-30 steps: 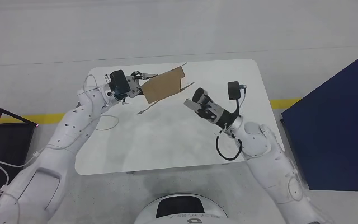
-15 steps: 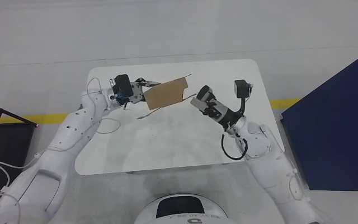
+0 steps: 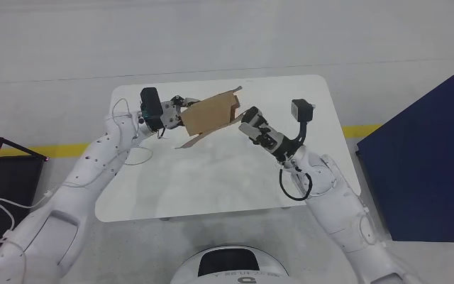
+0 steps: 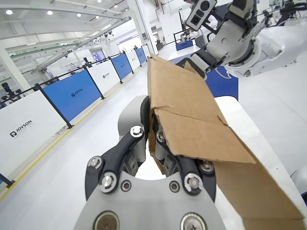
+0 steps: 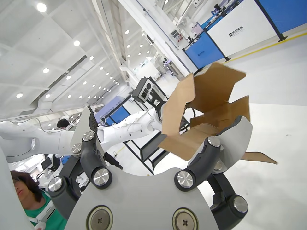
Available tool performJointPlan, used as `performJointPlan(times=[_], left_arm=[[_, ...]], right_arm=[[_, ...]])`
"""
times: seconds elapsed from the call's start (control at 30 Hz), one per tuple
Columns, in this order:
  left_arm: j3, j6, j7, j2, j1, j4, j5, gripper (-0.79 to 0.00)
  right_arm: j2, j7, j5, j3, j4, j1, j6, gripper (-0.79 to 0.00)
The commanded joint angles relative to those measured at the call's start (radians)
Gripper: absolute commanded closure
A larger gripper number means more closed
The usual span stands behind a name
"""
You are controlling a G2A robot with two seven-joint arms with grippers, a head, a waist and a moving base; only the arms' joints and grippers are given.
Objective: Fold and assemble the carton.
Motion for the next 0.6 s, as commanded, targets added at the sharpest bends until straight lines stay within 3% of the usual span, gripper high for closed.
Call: performJointPlan(times=[0.0,0.4,0.57], left_arm=[[0.011,0.004,0.004,-0.001,-0.005,0.001,0.003,0.000],[0.074,0.023,0.023,-0.003,-0.025,0.010,-0.047,0.000],[0.101,0.016,0.016,0.001,-0.034,0.005,-0.101,0.000]], right_arm=[[-0.002,0.008,0.009,-0.010,0.008,0.009,-0.002,-0.785],[-0.010,0.041,0.091,-0.037,0.052,0.045,-0.035,-0.785],[-0.011,0.136,0.249,-0.066,0.076,0.064,-0.060,-0.785]])
